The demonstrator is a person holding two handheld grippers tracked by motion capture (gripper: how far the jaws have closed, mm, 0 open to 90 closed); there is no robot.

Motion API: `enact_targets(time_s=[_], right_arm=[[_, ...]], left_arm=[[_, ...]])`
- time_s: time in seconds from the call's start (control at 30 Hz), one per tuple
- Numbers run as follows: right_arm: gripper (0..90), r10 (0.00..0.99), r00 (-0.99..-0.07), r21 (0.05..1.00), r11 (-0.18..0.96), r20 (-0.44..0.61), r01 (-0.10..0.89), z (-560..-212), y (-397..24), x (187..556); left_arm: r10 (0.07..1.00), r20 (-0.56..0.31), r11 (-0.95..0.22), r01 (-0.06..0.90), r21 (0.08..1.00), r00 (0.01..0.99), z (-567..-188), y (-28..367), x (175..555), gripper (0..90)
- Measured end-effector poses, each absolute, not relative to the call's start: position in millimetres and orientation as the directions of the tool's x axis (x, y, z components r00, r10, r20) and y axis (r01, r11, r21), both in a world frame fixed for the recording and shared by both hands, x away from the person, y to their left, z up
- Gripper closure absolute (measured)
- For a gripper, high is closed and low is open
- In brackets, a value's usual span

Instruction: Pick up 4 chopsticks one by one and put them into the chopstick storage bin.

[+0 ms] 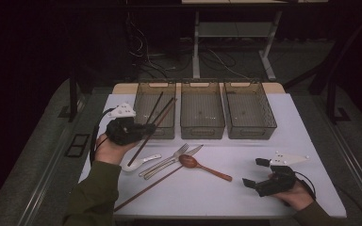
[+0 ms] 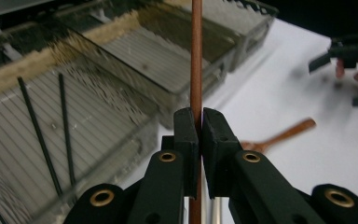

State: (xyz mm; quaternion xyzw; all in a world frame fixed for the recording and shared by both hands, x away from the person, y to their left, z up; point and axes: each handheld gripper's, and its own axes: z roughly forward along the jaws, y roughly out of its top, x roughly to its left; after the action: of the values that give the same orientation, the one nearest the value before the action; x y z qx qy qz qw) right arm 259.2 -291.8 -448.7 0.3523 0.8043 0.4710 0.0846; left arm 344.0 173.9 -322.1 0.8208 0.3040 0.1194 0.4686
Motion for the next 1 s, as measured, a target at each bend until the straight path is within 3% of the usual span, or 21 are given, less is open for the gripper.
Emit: enact_targets(time_s=[0.6, 1.0], right_arm=[[0.6, 0.646, -0.737, 0.819, 0.306, 0.197, 0.486, -448.9, -292.3, 259.4], [0.6, 0.644, -0.739, 0.820, 0.305, 0.196, 0.484, -448.9, -293.1, 259.1]], left_arm=[[0.679, -0.081, -0.293, 0.370, 0.882, 0.730, -287.2, 162.9, 421.7, 84.5], [0.759, -0.094, -0.249, 0.420, 0.872, 0.644, -311.6, 169.3, 463.1, 84.5]])
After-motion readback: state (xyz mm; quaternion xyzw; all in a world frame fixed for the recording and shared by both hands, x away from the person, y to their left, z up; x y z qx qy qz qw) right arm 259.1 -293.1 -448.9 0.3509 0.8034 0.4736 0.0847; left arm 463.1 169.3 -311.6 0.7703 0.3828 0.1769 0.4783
